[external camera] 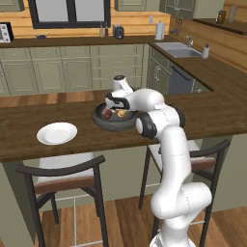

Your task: Place one bun and one sausage from the bowl on each plate.

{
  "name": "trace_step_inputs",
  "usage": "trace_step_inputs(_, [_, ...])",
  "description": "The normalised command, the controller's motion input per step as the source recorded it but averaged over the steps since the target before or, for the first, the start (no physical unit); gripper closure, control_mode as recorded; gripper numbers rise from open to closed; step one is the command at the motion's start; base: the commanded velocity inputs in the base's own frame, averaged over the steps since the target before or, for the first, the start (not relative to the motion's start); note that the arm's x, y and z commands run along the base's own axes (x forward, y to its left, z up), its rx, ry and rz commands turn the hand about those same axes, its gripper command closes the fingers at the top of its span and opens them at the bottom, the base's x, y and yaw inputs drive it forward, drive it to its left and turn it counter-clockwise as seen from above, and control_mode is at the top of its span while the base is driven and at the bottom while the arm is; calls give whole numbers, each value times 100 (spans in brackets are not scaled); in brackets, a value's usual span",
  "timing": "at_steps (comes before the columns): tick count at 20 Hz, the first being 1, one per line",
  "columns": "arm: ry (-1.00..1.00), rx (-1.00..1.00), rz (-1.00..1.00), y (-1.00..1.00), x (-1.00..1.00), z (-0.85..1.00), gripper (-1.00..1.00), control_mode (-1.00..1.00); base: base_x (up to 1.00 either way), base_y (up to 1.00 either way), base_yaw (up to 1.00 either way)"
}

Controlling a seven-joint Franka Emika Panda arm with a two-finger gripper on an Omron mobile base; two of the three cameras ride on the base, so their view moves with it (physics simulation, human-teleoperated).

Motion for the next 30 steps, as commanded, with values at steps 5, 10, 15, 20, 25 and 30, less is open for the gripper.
trace_step_inputs(5, [-4, 11, 0, -31, -42, 16, 100, -100, 0, 0, 0])
trace_step_inputs(10, [-17, 9, 0, -9, -89, 77, 100, -100, 0, 0, 0])
trace_step_inputs(15, [-15, 1, 0, -12, -100, 76, 100, -100, 0, 0, 0])
trace_step_inputs(20, [-24, 5, 0, -29, -100, 63, 100, -100, 0, 0, 0])
trace_step_inputs(25, [-25, 4, 2, -14, -100, 3, 100, -100, 0, 0, 0])
trace_step_inputs(30, [-12, -2, 24, 75, -95, -38, 100, -100, 0, 0, 0])
